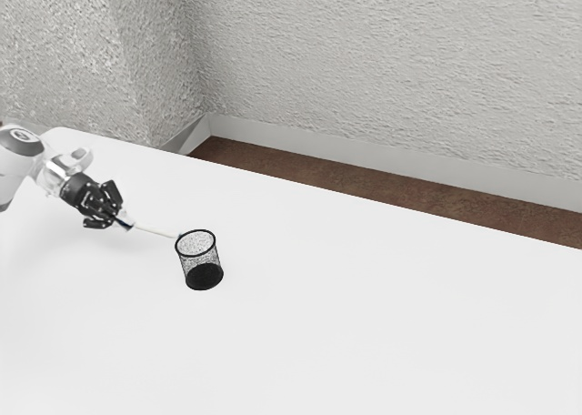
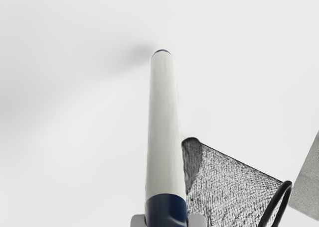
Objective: Take the marker out of the pen holder and place it to the left of the pen holder.
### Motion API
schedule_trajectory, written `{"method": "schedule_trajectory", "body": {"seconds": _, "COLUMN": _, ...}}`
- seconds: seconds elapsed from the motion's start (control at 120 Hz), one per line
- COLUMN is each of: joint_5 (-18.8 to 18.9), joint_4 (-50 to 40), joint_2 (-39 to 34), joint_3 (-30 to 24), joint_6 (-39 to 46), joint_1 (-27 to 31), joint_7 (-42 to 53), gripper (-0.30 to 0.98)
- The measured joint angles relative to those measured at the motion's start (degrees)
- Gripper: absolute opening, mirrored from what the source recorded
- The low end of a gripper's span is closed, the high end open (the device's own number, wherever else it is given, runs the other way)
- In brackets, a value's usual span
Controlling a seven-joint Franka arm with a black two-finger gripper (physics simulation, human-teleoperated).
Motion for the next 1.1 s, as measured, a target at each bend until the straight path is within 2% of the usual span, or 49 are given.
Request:
{"method": "schedule_trajectory", "body": {"seconds": 0.308, "joint_5": 1.04, "joint_4": 0.12, "joint_2": 2.51, "joint_3": 0.34, "joint_6": 2.16, "joint_1": 0.49, "joint_7": 6.46, "gripper": -0.09}}
{"method": "schedule_trajectory", "body": {"seconds": 0.45, "joint_5": 1.68, "joint_4": 0.12, "joint_2": 2.49, "joint_3": 0.48, "joint_6": 2.32, "joint_1": 0.49, "joint_7": 8.67, "gripper": 0.17}}
{"method": "schedule_trajectory", "body": {"seconds": 0.575, "joint_5": 2.16, "joint_4": 0.17, "joint_2": 2.45, "joint_3": 0.60, "joint_6": 2.36, "joint_1": 0.49, "joint_7": 10.23, "gripper": 0.35}}
{"method": "schedule_trajectory", "body": {"seconds": 0.683, "joint_5": 2.95, "joint_4": 0.17, "joint_2": 2.31, "joint_3": 0.69, "joint_6": 2.38, "joint_1": 0.56, "joint_7": 11.19, "gripper": 0.44}}
{"method": "schedule_trajectory", "body": {"seconds": 0.8, "joint_5": 6.42, "joint_4": 1.34, "joint_2": 1.72, "joint_3": 0.57, "joint_6": 1.16, "joint_1": 0.58, "joint_7": 9.09, "gripper": 0.52}}
{"method": "schedule_trajectory", "body": {"seconds": 0.933, "joint_5": 8.44, "joint_4": 1.44, "joint_2": 0.94, "joint_3": 0.59, "joint_6": 0.04, "joint_1": 0.58, "joint_7": 6.24, "gripper": 0.57}}
{"method": "schedule_trajectory", "body": {"seconds": 0.975, "joint_5": 9.37, "joint_4": 0.67, "joint_2": -1.55, "joint_3": 0.61, "joint_6": -0.01, "joint_1": 0.12, "joint_7": 5.46, "gripper": 0.59}}
{"method": "schedule_trajectory", "body": {"seconds": 1.017, "joint_5": 11.07, "joint_4": -1.14, "joint_2": -6.76, "joint_3": 0.67, "joint_6": 0.20, "joint_1": -2.66, "joint_7": 4.75, "gripper": 0.60}}
{"method": "schedule_trajectory", "body": {"seconds": 1.067, "joint_5": 14.37, "joint_4": -3.90, "joint_2": -16.00, "joint_3": 0.77, "joint_6": 1.11, "joint_1": -8.72, "joint_7": 3.98, "gripper": 0.62}}
{"method": "schedule_trajectory", "body": {"seconds": 1.1, "joint_5": 16.81, "joint_4": -4.99, "joint_2": -22.62, "joint_3": 3.36, "joint_6": 1.66, "joint_1": -15.47, "joint_7": 3.52, "gripper": 0.63}}
